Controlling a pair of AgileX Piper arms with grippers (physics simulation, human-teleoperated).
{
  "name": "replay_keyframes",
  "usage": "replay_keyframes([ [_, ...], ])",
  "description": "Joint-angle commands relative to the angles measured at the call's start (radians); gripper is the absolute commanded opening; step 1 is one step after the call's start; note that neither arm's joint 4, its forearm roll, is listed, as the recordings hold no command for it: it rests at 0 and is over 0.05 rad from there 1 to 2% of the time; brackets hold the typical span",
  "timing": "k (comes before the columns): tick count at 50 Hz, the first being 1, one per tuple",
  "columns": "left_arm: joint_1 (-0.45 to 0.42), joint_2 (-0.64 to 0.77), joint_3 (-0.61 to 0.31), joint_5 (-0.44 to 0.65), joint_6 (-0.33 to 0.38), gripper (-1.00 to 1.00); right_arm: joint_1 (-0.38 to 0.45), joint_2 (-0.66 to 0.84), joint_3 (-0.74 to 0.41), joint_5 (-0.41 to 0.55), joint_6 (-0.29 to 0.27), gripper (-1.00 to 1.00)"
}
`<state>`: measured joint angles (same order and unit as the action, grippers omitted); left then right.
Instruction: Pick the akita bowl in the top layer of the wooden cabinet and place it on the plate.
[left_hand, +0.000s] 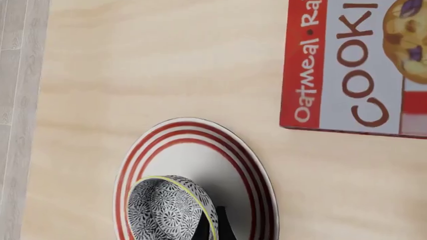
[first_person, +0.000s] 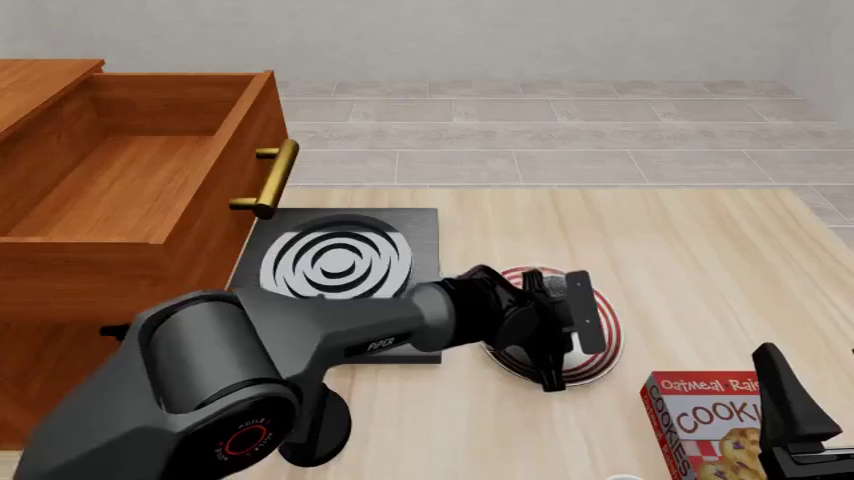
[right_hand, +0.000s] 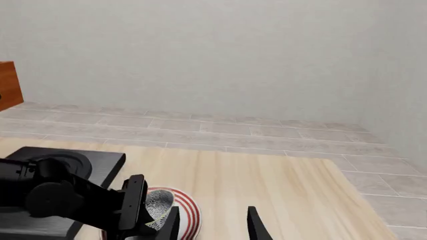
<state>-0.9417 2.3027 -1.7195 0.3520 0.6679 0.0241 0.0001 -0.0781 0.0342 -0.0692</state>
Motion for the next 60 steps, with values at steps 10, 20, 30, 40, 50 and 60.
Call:
replay_keyframes([
  [10, 0.006, 0.063, -0.058, 0.012, -0.004, -1.00, 0.001, 0.000, 0.001, 0.002, -0.010, 1.00],
  [20, 0.012, 0.075, -0.062, 0.030, -0.012, -1.00, 0.002, 0.000, 0.003, 0.002, -0.013, 1.00],
  [30, 0.011, 0.076, -0.078, 0.061, -0.025, 1.00, 0.008, 0.000, 0.004, 0.001, -0.017, 1.00],
  [40, 0.014, 0.053, -0.079, 0.076, -0.019, 1.00, 0.008, 0.000, 0.003, 0.001, -0.018, 1.00],
  [50, 0.016, 0.010, -0.057, 0.084, -0.008, 1.00, 0.007, 0.000, 0.002, 0.000, -0.019, 1.00],
  [60, 0.029, -0.038, -0.015, 0.080, 0.013, 1.00, 0.006, 0.000, 0.003, -0.003, -0.020, 1.00],
])
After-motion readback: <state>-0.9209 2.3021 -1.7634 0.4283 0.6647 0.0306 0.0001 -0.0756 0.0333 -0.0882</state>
